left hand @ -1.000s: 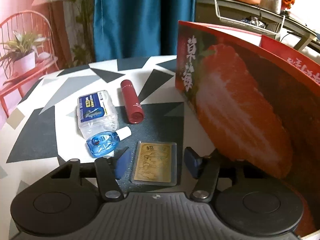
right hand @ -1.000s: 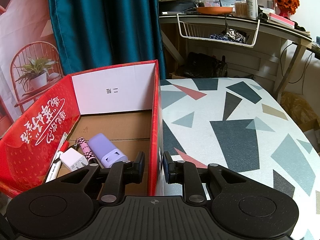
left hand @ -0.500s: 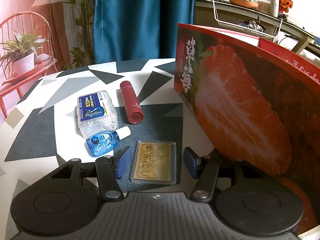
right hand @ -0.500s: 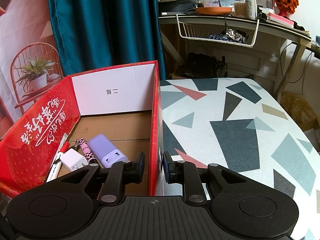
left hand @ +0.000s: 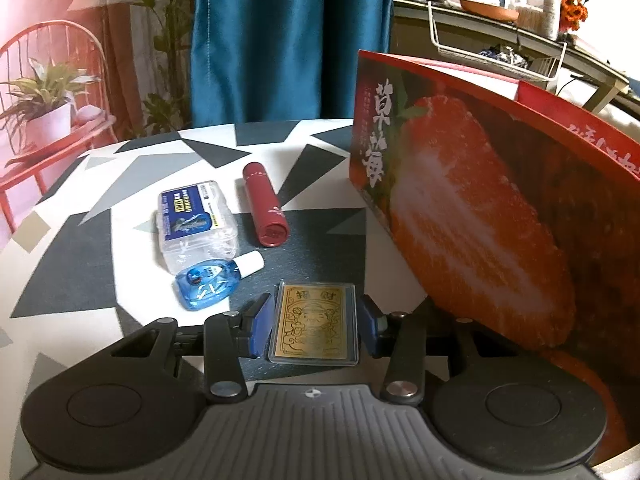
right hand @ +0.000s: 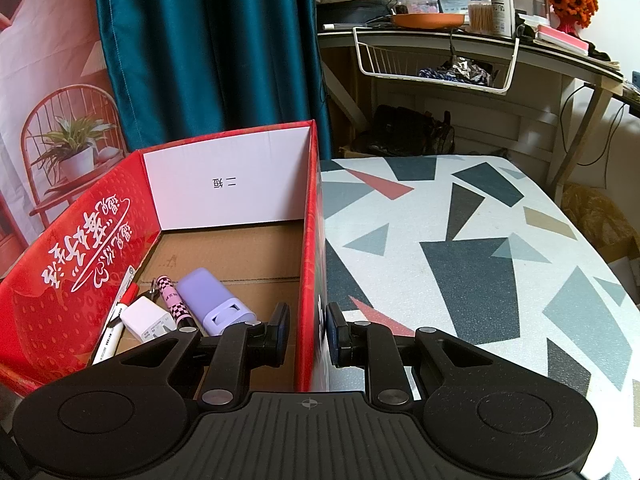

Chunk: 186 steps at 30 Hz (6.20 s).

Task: Organize rigid objects
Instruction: 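Close the left gripper on the gold card and carry it into the red box, then release the gold card and return the left gripper over the blue correction tape, then grasp the blue correction tape with the left gripper and lift it, then carry the blue correction tape into the red box and open the left gripper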

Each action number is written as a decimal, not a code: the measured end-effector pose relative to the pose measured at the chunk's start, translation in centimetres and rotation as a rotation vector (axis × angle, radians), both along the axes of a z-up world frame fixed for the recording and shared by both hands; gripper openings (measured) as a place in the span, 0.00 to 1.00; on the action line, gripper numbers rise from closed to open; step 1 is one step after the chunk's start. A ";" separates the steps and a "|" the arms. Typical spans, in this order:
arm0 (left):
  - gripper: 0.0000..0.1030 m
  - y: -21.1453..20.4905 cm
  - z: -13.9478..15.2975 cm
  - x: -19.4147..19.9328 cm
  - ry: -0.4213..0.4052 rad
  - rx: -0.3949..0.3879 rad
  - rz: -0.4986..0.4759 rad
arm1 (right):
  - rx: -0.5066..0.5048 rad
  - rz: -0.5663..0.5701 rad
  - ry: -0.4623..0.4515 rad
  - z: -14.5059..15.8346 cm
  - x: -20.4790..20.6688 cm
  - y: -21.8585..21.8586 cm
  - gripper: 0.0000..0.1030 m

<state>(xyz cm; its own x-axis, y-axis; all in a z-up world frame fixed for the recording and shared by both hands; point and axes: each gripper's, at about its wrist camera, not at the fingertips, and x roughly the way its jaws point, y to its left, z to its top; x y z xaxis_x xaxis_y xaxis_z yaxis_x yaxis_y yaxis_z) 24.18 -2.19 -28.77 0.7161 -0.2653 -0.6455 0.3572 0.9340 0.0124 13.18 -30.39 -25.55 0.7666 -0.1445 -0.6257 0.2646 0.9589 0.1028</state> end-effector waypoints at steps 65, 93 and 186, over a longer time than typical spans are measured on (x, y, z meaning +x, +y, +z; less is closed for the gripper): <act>0.70 2.8 9.0 3.6 -0.015 -0.229 0.012 | 0.002 0.001 -0.002 0.0 0.0 0.0 0.19; 0.92 4.1 1.0 6.4 0.159 -0.102 0.425 | 0.002 0.001 -0.003 0.0 -0.1 0.0 0.19; 0.59 -8.4 10.1 -0.7 -0.080 0.043 -0.367 | 0.007 0.005 0.002 -0.1 -0.2 0.1 0.21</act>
